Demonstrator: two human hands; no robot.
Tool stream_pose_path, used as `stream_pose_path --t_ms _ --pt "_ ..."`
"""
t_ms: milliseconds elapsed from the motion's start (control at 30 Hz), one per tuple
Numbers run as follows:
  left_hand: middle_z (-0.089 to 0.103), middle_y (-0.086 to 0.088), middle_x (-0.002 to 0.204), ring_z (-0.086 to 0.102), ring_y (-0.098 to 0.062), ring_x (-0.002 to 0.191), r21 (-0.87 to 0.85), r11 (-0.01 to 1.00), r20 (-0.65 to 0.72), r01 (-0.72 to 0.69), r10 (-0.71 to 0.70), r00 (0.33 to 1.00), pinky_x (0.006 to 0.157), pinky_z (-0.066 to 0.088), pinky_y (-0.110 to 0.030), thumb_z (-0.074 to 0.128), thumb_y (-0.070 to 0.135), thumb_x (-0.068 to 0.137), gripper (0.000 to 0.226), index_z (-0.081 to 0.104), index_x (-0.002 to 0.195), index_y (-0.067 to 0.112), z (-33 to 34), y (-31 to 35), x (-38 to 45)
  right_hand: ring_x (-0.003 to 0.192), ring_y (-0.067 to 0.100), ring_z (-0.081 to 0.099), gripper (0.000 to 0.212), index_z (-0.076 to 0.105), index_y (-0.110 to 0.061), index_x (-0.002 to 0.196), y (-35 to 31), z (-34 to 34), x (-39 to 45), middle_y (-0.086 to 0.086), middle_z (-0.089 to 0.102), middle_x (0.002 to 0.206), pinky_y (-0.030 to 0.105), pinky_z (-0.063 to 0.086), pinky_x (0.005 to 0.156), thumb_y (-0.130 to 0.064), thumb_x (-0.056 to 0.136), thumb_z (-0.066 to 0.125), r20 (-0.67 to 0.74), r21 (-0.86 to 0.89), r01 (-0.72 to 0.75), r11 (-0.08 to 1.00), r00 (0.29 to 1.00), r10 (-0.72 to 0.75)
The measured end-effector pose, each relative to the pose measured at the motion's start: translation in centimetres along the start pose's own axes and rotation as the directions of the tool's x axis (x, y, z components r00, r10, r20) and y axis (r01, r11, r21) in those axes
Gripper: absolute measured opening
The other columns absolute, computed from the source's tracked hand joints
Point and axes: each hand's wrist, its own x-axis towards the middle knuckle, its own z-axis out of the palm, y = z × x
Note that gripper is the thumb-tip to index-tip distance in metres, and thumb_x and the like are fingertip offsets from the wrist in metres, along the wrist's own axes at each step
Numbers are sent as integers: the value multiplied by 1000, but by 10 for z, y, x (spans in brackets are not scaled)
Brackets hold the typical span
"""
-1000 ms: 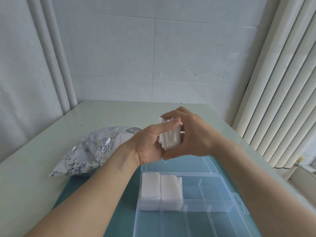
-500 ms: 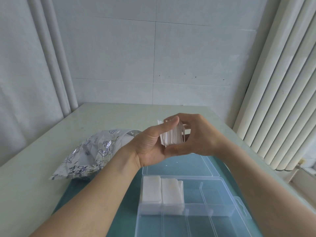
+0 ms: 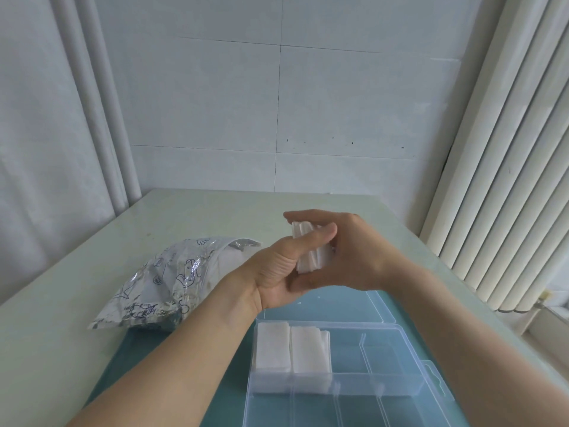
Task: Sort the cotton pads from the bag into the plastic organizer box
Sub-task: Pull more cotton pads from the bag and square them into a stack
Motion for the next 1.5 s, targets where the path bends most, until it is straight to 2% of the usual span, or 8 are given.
stream_pose_path --t_ms 167,300,600,800,1000,1200,1367,1500 --pt "67 -2 100 67 -18 98 10 998 -42 -60 60 997 96 48 -34 69 26 79 25 69 104 19 5 2 -3 115 -2 56 84 63 -33 126 -3 0 1 -22 63 121 19 43 98 -31 50 100 -65 -44 103 994 992 -106" --pt "65 -6 103 65 -24 99 55 998 21 -21 20 1000 88 55 -42 68 35 84 26 72 104 19 1 7 -6 97 -6 60 74 63 -35 124 -1 -1 0 -25 66 105 19 45 83 -34 57 95 -105 -74 73 995 991 -81" --pt "67 -8 106 66 -27 96 89 996 64 -17 11 998 91 53 -51 52 46 96 38 72 112 18 2 9 -7 103 7 66 74 64 -31 124 6 -7 2 -16 71 108 38 54 92 -41 57 95 -37 -15 51 999 998 -52" --pt "55 -13 116 61 -30 104 102 995 124 -15 2 992 94 50 -52 73 54 79 59 64 123 15 -4 9 -7 104 7 67 78 62 -27 128 -1 -6 -1 -15 70 112 28 54 92 -33 59 97 -103 64 120 991 988 -113" --pt "66 -12 108 67 -29 98 141 990 62 17 -26 998 83 57 -47 65 47 85 43 71 113 15 -4 6 -8 99 -1 62 82 59 -36 130 -7 2 -2 -21 67 110 19 50 86 -33 56 96 -34 -67 56 996 998 -58" --pt "69 -10 108 68 -26 101 153 988 105 -4 -12 994 88 56 -50 88 48 62 63 71 113 16 -4 7 -7 105 -2 62 79 60 -32 129 -12 5 -2 -22 65 114 17 50 89 -25 58 96 -54 -18 98 995 994 -99" --pt "71 -4 99 70 -18 96 117 993 -11 -21 22 1000 90 55 -39 74 35 78 19 79 92 22 1 3 -3 92 -2 63 78 62 -31 124 -8 3 0 -22 66 99 14 51 76 -28 54 97 -67 -57 46 997 997 -50" --pt "69 -9 106 67 -24 102 89 995 24 -40 38 999 97 53 -46 87 36 71 35 77 100 19 -2 4 -2 83 -3 61 56 64 -27 110 -6 -2 0 -21 64 86 10 45 63 -25 60 91 -150 -68 41 997 987 -51"
